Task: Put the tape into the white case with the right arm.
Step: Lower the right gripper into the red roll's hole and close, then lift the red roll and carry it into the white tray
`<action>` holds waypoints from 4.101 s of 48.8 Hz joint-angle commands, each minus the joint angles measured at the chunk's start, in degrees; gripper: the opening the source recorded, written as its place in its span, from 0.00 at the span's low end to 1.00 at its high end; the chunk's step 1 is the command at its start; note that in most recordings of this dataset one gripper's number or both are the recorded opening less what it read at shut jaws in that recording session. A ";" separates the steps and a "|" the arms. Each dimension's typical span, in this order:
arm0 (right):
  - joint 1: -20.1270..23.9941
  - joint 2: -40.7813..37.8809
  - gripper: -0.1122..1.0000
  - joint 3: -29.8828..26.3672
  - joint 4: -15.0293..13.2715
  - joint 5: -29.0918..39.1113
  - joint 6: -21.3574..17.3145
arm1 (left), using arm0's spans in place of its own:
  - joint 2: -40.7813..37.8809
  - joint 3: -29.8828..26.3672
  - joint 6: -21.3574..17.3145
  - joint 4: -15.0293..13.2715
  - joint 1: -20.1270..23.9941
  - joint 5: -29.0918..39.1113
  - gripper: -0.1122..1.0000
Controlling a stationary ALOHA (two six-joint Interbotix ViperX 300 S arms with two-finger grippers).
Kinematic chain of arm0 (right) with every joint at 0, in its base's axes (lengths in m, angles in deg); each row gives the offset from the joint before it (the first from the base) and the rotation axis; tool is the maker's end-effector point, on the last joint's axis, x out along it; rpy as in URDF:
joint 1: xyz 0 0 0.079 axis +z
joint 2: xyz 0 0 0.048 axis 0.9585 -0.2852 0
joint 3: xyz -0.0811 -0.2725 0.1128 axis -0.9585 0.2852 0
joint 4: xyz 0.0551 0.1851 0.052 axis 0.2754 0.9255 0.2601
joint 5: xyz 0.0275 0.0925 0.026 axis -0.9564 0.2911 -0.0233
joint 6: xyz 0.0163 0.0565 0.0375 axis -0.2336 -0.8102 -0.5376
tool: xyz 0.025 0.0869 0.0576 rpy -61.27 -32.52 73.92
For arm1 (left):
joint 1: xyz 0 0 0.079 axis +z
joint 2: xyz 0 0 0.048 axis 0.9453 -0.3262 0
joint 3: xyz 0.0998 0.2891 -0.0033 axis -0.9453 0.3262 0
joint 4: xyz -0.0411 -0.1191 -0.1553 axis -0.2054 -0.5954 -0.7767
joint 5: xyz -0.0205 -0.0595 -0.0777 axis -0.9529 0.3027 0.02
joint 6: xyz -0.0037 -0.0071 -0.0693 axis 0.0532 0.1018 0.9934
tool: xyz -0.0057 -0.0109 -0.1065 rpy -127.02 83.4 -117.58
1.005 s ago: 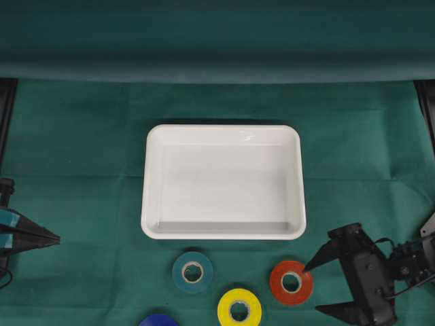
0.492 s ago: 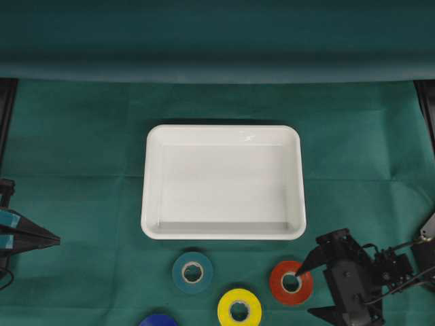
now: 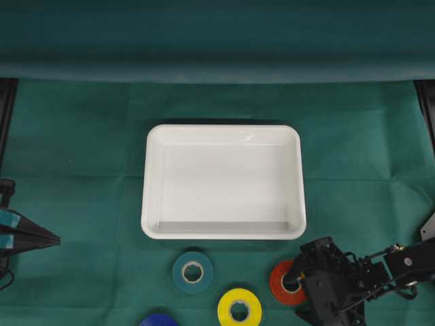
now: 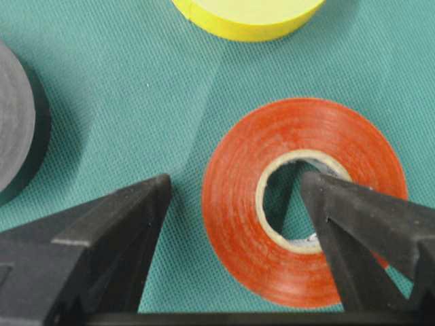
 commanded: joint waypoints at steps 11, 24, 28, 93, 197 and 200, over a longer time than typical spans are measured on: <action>-0.35 0.35 0.52 -1.58 -0.18 0.18 0.00 | -0.44 -0.53 0.09 0.00 -0.09 -0.53 0.10; -0.62 0.35 0.13 -2.29 -0.18 0.26 -0.09 | -0.44 -0.44 0.18 0.00 -0.09 -0.53 0.10; -0.53 0.26 0.13 -2.37 -0.18 0.26 -0.09 | -0.44 -0.44 0.18 0.00 -0.09 -0.53 0.10; 2.46 -4.83 0.12 -23.12 -0.18 11.87 -0.26 | 1.49 0.09 0.00 0.00 -0.09 -0.44 0.10; -19.07 -4.48 0.29 -25.05 -7.82 15.64 -0.09 | 2.81 1.05 0.09 0.00 -0.18 -0.53 0.10; -19.07 -4.39 0.46 -24.96 -7.82 15.73 -0.09 | 2.81 1.05 0.09 0.00 -0.18 -0.53 0.10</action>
